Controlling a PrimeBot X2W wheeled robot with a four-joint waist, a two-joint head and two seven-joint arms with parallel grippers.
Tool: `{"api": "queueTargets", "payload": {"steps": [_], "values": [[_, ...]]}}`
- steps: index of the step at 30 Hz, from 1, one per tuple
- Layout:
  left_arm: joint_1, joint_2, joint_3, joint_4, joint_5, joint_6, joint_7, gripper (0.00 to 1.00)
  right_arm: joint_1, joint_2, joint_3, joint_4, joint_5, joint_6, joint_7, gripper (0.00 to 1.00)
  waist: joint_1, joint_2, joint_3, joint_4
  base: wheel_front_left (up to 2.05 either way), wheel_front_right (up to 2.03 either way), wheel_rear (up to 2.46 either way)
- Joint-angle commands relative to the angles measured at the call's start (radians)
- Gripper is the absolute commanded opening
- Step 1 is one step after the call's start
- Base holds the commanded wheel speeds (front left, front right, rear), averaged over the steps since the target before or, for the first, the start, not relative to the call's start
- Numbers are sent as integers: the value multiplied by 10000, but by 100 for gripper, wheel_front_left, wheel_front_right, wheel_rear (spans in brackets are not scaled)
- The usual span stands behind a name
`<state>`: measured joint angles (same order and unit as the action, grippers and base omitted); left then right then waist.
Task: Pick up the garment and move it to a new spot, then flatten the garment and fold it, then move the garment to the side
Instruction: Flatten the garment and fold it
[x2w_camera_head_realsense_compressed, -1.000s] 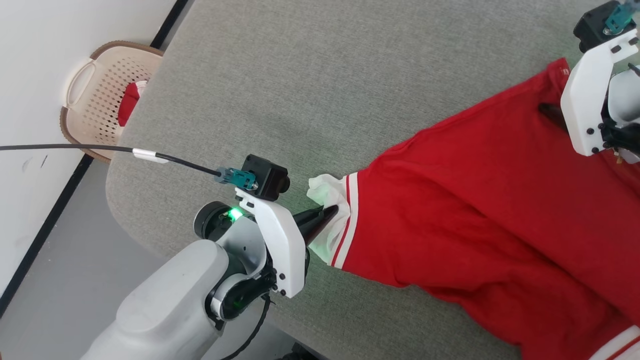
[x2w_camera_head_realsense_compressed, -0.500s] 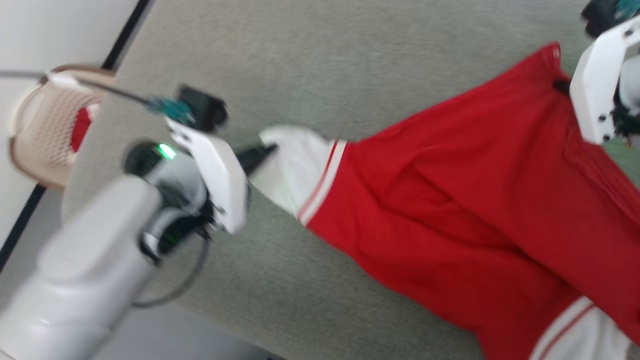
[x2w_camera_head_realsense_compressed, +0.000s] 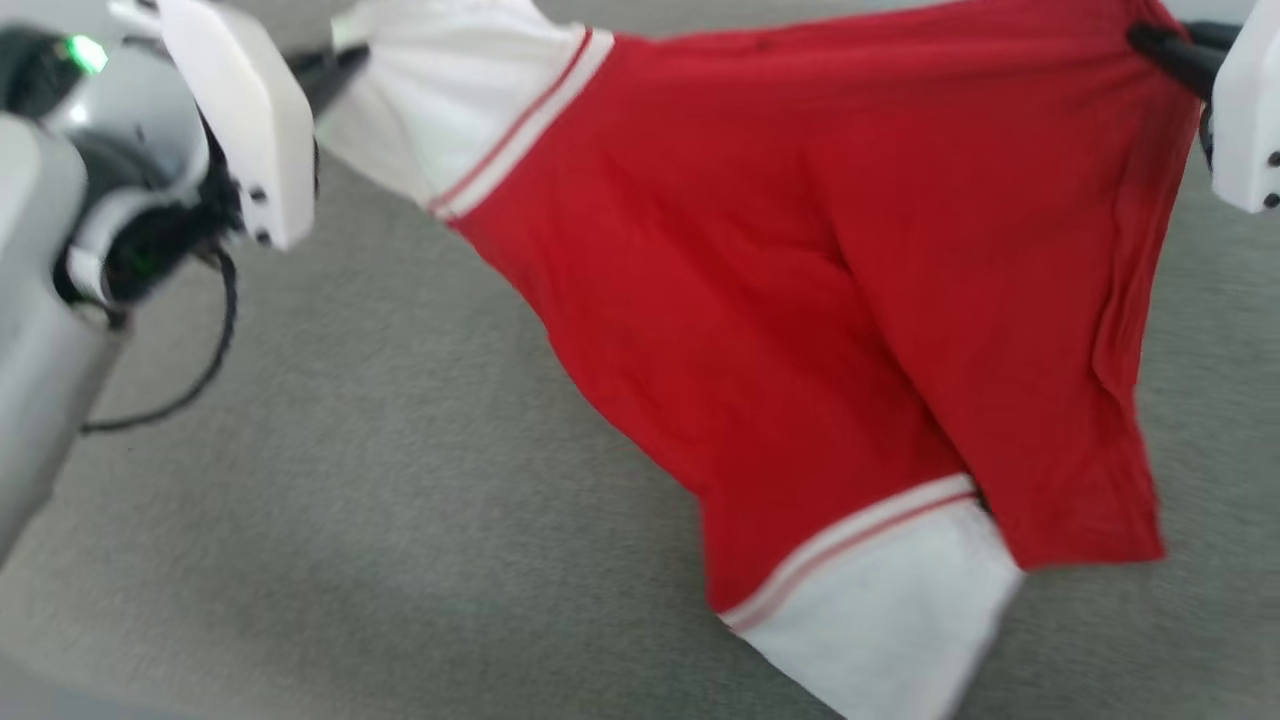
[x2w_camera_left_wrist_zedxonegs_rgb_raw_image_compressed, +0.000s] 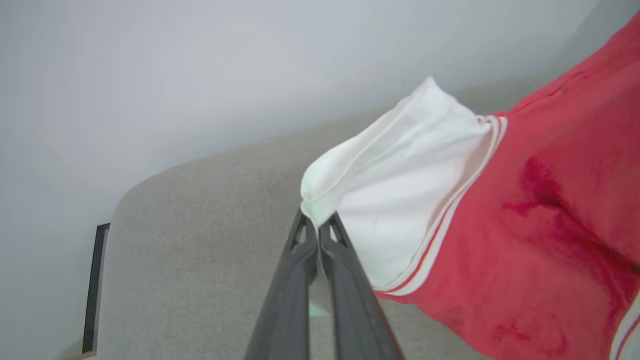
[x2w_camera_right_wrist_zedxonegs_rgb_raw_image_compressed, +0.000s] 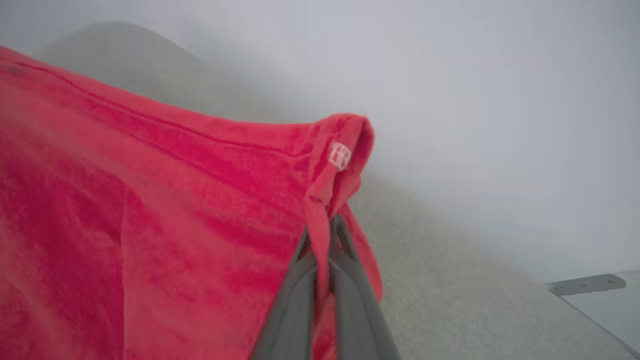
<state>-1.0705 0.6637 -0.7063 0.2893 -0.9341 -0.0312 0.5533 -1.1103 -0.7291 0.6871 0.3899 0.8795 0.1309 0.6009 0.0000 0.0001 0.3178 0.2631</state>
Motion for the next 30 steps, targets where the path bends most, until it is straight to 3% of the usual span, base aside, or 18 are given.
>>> {"api": "queueTargets", "payload": {"steps": [1,6,11,15,20,21,28,30], "values": [[-328,64,86,145,98,-32,64,0,143,40,-186,-126,-80,-3,-69,0,0,-1,-367,-470,0,0,0],[-1214,-56,113,651,307,-210,99,0,159,246,-763,-510,-281,-3,7,0,0,-1,-612,-908,0,0,0],[-2146,-537,38,1514,811,-350,-526,0,-113,594,-1469,-286,-900,-4,-177,0,0,-1,-550,-1139,0,0,0],[-3011,-1080,65,2477,1388,-440,-1702,0,-590,1259,-1966,596,-1836,-3,-677,0,0,-1,-280,-1302,0,0,0],[-4273,-1741,179,3918,2231,-201,-3738,0,-1666,2203,-2231,1966,-3293,-4,-1952,0,0,-1,204,-1470,0,0,0],[-4273,-1741,179,3918,2231,-201,-3738,0,-1666,2203,-2231,1966,-3293,-4,-1952,0,0,-1,204,-1470,0,0,0],[-6060,-2196,438,5179,3445,250,-7572,0,-3171,3267,-3330,3826,-5833,-4,-5858,0,0,-1,534,-1466,0,0,0],[-6195,-2284,521,5239,3621,84,-8028,0,-3367,3518,-3534,4218,-6312,-4,-6606,0,0,-1,509,-1407,0,0,0]]}}
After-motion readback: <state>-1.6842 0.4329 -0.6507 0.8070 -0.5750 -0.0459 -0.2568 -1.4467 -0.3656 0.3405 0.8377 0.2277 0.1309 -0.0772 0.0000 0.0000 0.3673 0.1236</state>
